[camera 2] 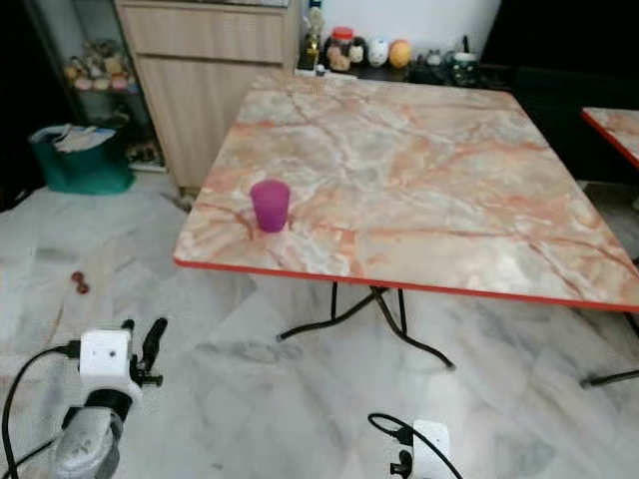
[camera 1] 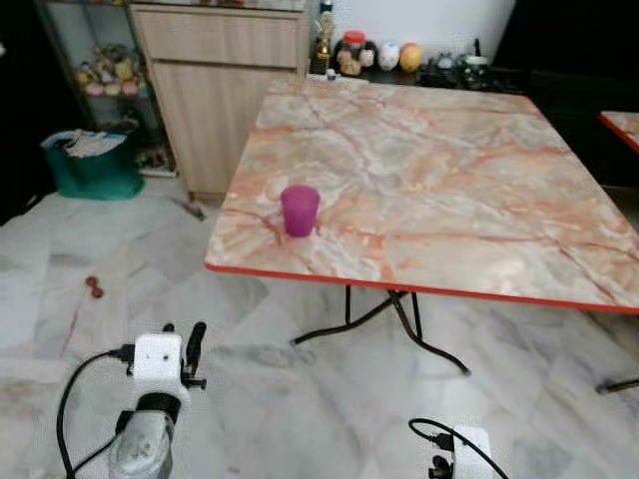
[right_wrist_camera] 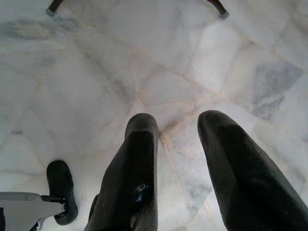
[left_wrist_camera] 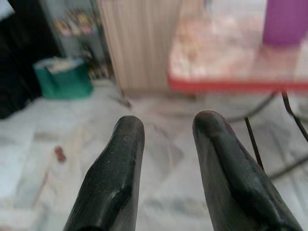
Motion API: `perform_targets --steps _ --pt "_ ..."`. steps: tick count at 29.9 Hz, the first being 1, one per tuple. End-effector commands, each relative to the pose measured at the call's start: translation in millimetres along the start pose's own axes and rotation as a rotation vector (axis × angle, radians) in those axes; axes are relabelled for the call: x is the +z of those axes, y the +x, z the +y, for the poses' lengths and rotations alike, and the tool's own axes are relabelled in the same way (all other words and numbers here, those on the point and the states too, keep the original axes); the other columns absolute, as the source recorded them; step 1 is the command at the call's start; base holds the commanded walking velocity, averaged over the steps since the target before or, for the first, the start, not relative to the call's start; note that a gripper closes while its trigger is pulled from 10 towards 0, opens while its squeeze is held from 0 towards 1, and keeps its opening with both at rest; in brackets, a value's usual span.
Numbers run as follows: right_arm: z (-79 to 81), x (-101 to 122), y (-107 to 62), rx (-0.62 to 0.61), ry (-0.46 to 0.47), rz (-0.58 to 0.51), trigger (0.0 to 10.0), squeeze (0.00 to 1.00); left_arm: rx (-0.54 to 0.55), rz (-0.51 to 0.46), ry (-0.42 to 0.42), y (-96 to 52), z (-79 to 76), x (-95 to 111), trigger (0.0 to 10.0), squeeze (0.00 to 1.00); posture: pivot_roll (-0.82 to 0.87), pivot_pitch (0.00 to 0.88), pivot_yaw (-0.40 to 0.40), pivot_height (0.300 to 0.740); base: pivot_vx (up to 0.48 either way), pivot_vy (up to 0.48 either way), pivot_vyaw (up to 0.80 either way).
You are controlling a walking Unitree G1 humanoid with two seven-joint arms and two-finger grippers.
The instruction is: Setting the table
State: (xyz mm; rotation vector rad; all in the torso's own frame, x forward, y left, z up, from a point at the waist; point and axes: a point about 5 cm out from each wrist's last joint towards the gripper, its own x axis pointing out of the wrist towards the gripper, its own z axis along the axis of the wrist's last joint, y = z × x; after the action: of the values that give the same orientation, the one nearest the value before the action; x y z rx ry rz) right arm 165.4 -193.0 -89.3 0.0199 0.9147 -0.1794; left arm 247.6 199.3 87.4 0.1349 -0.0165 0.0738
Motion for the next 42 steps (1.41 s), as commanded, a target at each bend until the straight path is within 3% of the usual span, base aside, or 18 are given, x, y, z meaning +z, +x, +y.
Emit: perform_targets --steps 1,2,3,5,7,30,42 --pt "-3.9 0 -0.2 -0.017 0.021 -0.004 10.0 0.00 0.001 -0.027 -0.025 9.1 -2.5 11 10.0 0.00 0.19 0.000 -0.050 0.740 0.000 0.000 0.00" --pt "-3.9 0 -0.2 -0.015 0.024 -0.009 10.0 0.00 -0.030 -0.058 -0.037 21.9 -7.1 24 10.0 0.00 0.19 0.000 -0.050 0.740 0.000 0.000 0.00" --pt "-3.9 0 -0.2 -0.015 0.024 -0.009 10.0 0.00 -0.030 -0.058 -0.037 21.9 -7.1 24 10.0 0.00 0.19 0.000 -0.050 0.740 0.000 0.000 0.00" --pt "-4.1 1 -0.2 -0.015 0.020 -0.011 10.0 0.00 -0.069 -0.095 -0.050 38.7 -14.7 41 10.0 0.00 0.18 0.000 -0.046 0.740 0.000 0.000 0.00" --pt "-4.0 0 -0.3 -0.017 0.022 -0.013 10.0 0.00 -0.102 -0.099 -0.026 45.7 -18.2 44 10.0 0.00 0.16 0.000 -0.028 0.740 0.000 0.000 0.00" --pt "-6.8 -1 -0.7 -0.017 -0.001 -0.005 10.0 0.00 -0.113 -0.092 -0.055 55.2 -2.7 44 10.0 0.00 0.15 0.000 -0.040 0.740 0.000 0.000 -0.13" --pt "-6.6 -2 -0.5 -0.010 0.011 0.007 10.0 0.00 -0.126 -0.111 -0.066 57.4 -4.7 49 10.0 0.00 0.15 0.000 -0.042 0.740 0.122 0.000 -0.20"
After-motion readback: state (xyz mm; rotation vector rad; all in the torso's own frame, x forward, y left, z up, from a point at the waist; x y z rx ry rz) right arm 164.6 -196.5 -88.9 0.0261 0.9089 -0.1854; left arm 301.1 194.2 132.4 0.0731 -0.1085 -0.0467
